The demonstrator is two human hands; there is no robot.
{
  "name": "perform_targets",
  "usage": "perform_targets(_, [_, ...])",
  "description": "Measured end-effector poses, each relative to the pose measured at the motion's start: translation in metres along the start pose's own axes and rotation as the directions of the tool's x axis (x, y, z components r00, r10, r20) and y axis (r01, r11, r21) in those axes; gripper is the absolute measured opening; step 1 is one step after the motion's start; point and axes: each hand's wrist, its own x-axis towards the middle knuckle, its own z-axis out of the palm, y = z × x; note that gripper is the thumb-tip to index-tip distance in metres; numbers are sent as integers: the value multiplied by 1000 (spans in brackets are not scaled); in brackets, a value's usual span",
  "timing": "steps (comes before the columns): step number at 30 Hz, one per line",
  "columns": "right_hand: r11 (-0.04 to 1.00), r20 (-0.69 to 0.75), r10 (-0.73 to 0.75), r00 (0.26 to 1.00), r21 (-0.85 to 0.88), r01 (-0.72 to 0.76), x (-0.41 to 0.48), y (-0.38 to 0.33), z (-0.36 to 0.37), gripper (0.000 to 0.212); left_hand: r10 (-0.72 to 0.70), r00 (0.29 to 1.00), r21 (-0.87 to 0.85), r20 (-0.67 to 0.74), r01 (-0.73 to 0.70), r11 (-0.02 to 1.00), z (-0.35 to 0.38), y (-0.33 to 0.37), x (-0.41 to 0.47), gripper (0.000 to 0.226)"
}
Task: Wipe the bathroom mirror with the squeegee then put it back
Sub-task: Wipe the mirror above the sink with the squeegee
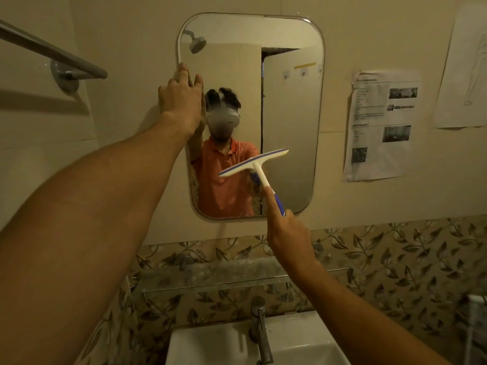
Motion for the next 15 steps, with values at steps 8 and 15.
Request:
perform_targets(8, [1000, 29, 27, 999, 6, -27, -25, 3, 7, 91, -21, 1000, 10, 7, 21, 1000, 0, 2, 1, 96])
perform_targets(15, [999, 131, 39, 991, 5, -40, -68, 13, 23, 100, -14, 1000, 21, -1, 14, 1000, 4, 1, 4, 97])
